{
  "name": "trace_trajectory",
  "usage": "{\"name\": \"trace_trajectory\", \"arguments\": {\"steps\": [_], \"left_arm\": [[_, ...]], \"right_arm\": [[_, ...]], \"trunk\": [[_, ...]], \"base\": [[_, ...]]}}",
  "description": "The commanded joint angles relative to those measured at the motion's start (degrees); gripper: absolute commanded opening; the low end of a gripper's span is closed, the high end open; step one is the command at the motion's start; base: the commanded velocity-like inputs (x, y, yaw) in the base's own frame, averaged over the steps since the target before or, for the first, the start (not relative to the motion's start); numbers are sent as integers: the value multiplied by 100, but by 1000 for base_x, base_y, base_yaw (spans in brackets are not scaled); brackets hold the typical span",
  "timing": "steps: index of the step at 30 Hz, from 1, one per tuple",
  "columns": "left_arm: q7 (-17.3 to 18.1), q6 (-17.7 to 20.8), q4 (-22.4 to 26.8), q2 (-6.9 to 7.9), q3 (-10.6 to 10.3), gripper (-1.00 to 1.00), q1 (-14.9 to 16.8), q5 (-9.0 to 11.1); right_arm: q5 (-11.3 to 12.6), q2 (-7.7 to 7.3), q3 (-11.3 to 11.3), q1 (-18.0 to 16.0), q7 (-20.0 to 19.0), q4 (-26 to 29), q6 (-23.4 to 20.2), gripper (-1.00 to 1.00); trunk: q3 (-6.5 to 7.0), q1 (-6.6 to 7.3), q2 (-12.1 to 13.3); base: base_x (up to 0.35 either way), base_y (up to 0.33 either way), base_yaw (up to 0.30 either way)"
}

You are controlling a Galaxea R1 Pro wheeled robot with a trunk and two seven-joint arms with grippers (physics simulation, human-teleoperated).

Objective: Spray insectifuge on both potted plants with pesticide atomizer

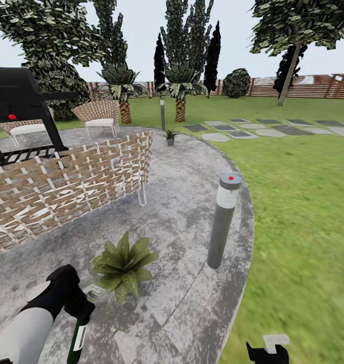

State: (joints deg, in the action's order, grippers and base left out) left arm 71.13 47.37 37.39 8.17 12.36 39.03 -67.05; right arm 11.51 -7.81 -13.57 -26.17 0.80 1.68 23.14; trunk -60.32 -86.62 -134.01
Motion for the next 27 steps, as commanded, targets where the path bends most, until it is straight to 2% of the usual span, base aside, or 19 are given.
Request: {"name": "trace_trajectory", "arguments": {"steps": [1,6,10,15,20,27], "left_arm": [[52,45,5,15,27,-100,2,-47],[51,37,-31,13,18,-100,0,-47],[17,36,-53,66,25,-100,-13,-53],[6,27,-65,49,-33,-100,-96,-62],[7,34,-66,22,-34,-100,-134,-55],[6,36,-62,48,-20,-100,-149,-56]], "right_arm": [[46,-1,-50,-2,8,-1,15,100],[45,-1,-50,-2,8,-1,15,100],[45,-1,-50,-2,8,-1,15,100],[47,-1,-50,-2,8,-1,15,100],[45,-8,-50,-2,8,-8,15,100],[45,-10,-50,-2,15,-3,15,100]], "trunk": [[-5,-2,-2],[-5,-2,-2],[-5,-2,-2],[-5,-2,-2],[-5,-2,-2],[-5,-2,-2]], "base": [[294,-10,277],[288,-2,104],[38,0,53],[2,0,201],[133,1,16],[172,135,0]]}}
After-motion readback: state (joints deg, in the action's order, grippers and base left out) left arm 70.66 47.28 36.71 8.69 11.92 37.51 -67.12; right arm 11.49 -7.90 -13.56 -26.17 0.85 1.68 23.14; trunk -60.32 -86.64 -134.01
